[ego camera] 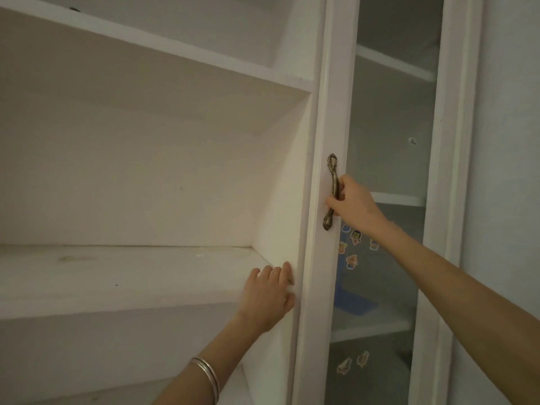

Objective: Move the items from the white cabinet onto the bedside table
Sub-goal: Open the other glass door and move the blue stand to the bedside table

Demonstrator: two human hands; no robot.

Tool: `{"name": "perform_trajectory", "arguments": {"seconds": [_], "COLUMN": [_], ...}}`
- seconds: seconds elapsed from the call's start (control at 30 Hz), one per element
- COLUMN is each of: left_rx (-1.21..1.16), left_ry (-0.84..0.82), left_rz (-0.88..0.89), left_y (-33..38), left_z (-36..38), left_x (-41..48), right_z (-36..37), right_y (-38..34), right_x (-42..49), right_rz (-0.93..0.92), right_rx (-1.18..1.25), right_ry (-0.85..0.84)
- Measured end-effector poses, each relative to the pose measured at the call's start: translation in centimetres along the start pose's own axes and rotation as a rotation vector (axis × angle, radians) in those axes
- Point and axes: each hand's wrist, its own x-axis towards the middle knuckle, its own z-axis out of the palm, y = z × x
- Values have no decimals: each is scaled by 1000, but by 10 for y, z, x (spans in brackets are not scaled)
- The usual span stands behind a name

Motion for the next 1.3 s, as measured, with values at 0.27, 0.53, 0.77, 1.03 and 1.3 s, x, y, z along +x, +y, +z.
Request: {"name": "perform_trajectory", "arguments": {"seconds": [0.27, 0.53, 0.77, 1.03, 1.3], "left_rx": [66, 98, 129, 184, 185], "left_ry": [101, -41, -120, -115, -173], "left_rz": [-6, -4, -13, -8, -27], "left_y": [0, 2, 11, 10, 13], "left_z": [4, 1, -1, 5, -2], "left_x": [-2, -4, -8, -12, -9], "right_z": [1, -8, -4, -3, -15], "right_y": [2, 0, 0, 2, 0], "right_x": [-2, -10, -12, -11, -21], "right_rz": [-23, -11, -14, -41, -61], "right_rx": [-20, -1, 32, 22, 43], "right_ry": [11, 11, 54, 68, 94]}}
